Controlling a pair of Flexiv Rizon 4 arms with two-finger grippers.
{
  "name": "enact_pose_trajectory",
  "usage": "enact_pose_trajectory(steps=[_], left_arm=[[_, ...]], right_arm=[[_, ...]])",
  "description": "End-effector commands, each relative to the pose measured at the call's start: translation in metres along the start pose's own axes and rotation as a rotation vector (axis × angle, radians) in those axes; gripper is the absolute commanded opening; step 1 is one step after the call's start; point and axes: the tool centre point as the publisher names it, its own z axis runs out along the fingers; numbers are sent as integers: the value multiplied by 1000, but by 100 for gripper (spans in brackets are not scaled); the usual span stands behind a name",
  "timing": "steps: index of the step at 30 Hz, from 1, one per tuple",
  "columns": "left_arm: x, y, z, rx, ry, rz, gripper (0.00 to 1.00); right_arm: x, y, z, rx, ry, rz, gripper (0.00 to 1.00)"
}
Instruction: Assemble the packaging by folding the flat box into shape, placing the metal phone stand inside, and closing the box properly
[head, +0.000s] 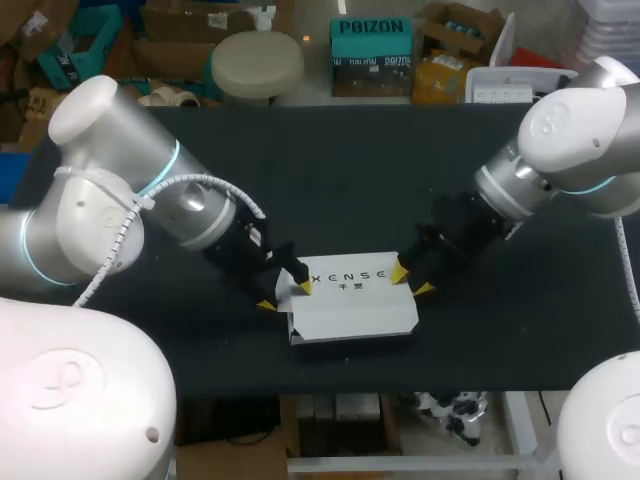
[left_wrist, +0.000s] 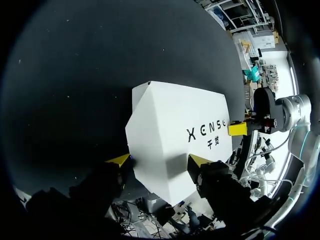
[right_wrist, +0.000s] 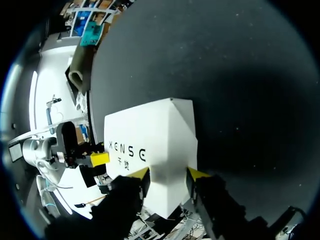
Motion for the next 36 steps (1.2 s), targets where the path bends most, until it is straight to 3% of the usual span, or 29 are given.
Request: enact_pose_trajectory(steps=[1,3,5,13,21,28,36], left_arm=[[4,1,-7,-8,-96,-3,79],[3,2,-6,-11,-117,-2,92],[1,2,-5,-12,-126,-5,96],[-4,3,-7,-10,-174,-11,88],[-13,6,-13,-7,-208,-24,91],[-3,16,-27,46,-245,-8,87],[7,14,-38,76,-265,-15,76]], right_arm=[[3,0,0,-2,-10,2,49],[3,1,0,-2,-11,3,49],[3,1,0,-2,-14,5,49],[4,3,0,-2,-22,7,48],[3,4,-2,-5,-25,10,48],[2,4,-4,-9,-30,11,48],[4,3,-5,-12,-37,9,48]])
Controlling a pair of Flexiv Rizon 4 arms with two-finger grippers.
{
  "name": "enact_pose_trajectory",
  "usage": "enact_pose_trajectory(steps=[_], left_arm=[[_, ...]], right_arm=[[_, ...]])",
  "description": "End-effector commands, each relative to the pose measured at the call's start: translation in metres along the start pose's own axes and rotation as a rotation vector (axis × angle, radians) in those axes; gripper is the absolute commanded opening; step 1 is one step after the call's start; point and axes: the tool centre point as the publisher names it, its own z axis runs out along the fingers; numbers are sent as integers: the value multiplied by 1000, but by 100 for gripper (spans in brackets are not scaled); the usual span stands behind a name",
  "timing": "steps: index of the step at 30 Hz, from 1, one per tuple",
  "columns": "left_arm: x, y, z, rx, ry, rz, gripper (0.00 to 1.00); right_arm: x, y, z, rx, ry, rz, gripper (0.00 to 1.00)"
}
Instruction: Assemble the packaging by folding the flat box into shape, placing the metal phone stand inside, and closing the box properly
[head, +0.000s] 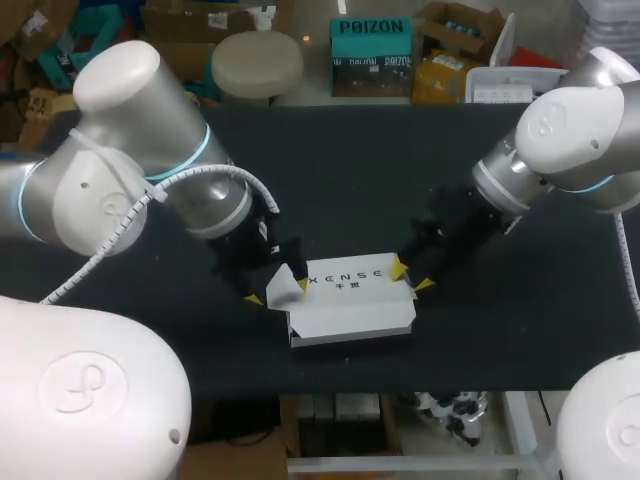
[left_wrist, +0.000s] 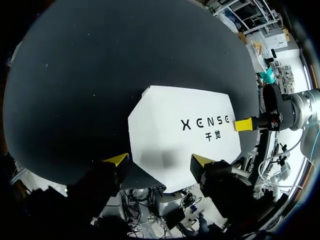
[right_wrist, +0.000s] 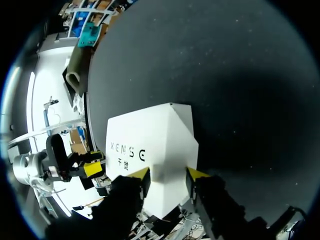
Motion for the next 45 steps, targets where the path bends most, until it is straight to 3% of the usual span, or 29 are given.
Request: enact_pose_trajectory(steps=[1,2,10,20,27,35,45], left_arm=[[4,3,-10,10,-72,3,75],[5,1,-9,3,-64,1,69],[7,-12,7,-62,-31,-24,66],[4,-11,19,-95,-7,-30,51],[5,-8,21,-95,-12,-16,51],[5,-5,22,-89,-15,-11,50],[0,-2,27,-85,-18,-7,53]], right_arm=[[3,-1,-1,0,-6,0,48],[4,-1,0,0,-6,-1,48],[6,-2,1,1,-13,-5,48],[9,-5,-2,-3,-28,-7,47],[13,-7,-8,-5,-57,-2,47],[15,-8,-5,39,-151,12,47],[1,-5,11,72,-189,20,47]])
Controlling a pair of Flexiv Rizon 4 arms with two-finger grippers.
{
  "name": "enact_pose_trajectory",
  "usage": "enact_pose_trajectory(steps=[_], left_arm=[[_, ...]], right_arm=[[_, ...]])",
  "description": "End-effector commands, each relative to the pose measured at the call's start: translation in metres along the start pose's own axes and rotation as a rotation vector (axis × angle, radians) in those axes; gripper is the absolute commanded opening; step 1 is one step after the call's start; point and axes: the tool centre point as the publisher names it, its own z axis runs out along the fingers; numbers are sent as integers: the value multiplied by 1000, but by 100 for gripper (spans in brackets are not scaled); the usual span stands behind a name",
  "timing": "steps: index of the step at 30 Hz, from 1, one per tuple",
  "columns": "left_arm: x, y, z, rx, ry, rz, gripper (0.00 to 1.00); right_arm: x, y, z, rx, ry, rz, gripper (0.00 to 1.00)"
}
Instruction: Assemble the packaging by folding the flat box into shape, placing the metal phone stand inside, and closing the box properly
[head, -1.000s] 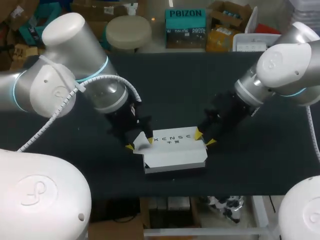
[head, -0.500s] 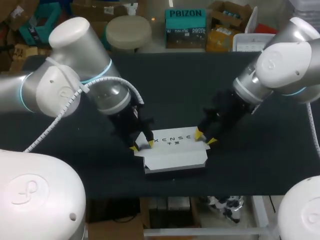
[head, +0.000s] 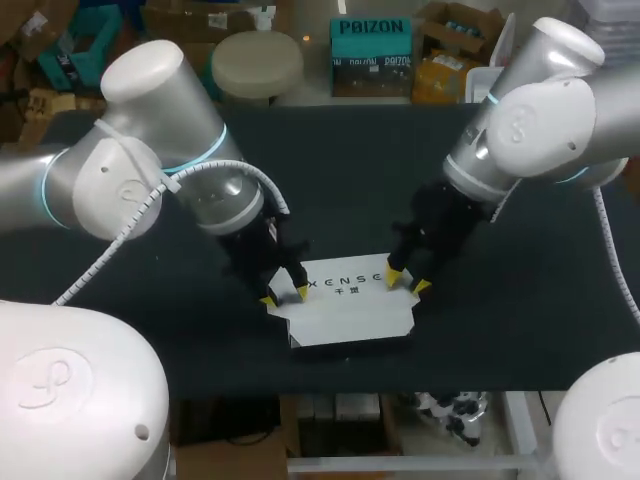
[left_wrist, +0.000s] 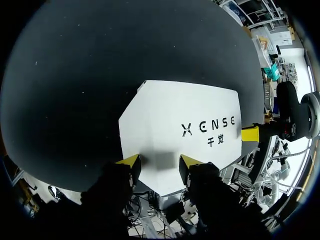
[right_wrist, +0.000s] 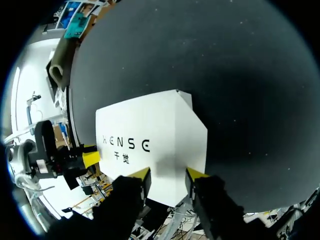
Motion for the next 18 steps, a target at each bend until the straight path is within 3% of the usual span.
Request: enact_pose_trajectory(steps=[1,18], left_arm=[[-1,2,2,8,2,2,53],[-12,0,15,18,81,7,51]], right_arm=[[-4,8,9,17,4,4,46],[-5,7,14,-5,65,-31,47]])
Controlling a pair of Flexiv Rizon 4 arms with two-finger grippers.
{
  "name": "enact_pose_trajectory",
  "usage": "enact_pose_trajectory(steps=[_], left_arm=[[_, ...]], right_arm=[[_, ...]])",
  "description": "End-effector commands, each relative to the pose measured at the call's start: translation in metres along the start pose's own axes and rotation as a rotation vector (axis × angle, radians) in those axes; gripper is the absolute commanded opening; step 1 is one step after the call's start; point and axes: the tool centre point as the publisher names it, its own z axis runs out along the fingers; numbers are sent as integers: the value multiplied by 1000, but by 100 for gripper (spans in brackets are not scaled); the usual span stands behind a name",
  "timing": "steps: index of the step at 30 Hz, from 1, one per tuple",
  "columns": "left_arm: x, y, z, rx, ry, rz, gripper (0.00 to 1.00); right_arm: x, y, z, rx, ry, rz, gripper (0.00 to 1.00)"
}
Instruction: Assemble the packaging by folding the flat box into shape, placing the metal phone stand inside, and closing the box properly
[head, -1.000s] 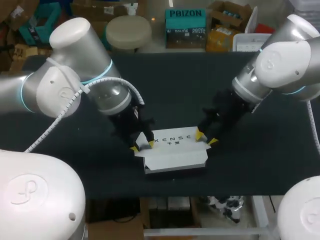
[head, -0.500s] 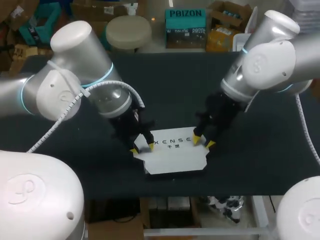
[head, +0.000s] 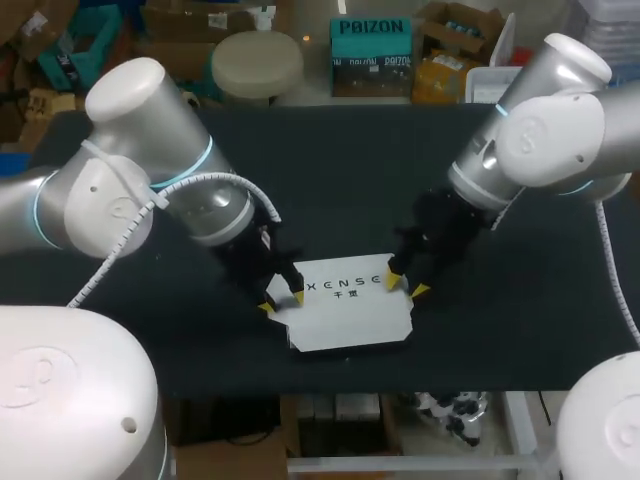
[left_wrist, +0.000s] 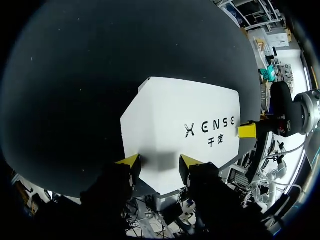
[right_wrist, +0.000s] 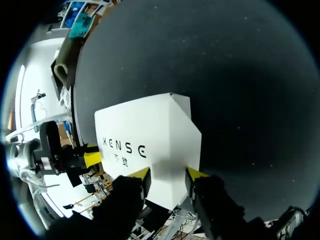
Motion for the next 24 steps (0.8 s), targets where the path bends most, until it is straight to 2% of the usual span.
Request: enact_pose_trajectory(steps=[1,13,24], left_arm=[[-5,0,7,7,29,4,50],[-3,3,19,14,122,18,45],[-1,2,24,-1,214,15,49]], right_arm=[[0,1,4,5,7,-2,47],[1,2,10,12,37,-3,47],[2,1,12,14,82,1,47]])
